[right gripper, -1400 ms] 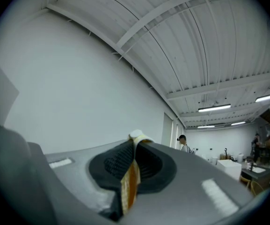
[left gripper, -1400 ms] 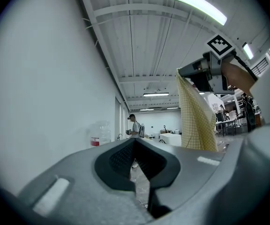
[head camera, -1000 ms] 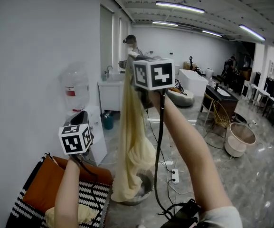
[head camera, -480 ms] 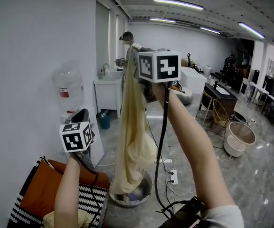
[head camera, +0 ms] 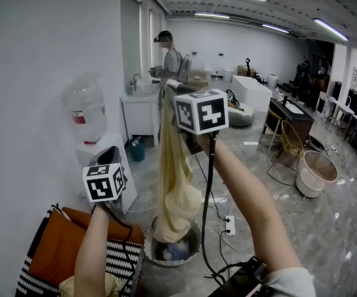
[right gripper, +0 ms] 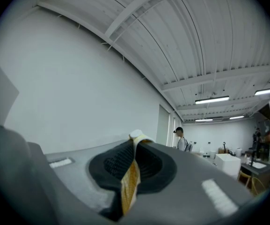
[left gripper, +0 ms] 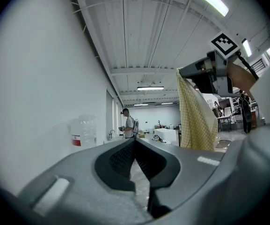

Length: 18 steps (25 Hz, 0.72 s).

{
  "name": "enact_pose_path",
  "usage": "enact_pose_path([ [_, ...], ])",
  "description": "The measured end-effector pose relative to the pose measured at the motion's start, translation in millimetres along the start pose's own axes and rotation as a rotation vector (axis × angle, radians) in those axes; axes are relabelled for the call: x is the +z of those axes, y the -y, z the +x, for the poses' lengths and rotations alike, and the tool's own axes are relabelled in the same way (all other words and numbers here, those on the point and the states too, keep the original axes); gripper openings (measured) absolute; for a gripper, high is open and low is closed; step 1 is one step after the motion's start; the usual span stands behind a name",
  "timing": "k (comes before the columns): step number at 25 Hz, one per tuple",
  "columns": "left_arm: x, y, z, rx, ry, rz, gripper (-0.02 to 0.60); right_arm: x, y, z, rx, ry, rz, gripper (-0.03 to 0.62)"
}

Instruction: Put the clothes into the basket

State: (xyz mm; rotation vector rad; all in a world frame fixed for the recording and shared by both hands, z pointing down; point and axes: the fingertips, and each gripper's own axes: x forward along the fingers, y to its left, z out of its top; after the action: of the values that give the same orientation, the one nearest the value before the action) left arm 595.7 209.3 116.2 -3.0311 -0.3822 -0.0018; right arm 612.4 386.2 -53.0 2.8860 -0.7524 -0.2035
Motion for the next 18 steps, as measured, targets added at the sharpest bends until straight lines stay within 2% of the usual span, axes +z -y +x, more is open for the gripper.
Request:
enact_pose_path([
  [6, -37, 10, 22, -0.014, -0.042, -0.014, 0.003, -80, 0, 12, 0.040, -0.098, 0.031, 0.014],
  [13, -98, 18, 34, -0.016, -0.115, -0.034, 0.003, -165, 4, 14, 0.058, -0.197, 0.103, 0.014],
  [18, -136, 23, 39, -0.018, -0.118, -0.071, 0.003, -222, 2, 17, 0.060, -0.260, 0.137, 0.014],
])
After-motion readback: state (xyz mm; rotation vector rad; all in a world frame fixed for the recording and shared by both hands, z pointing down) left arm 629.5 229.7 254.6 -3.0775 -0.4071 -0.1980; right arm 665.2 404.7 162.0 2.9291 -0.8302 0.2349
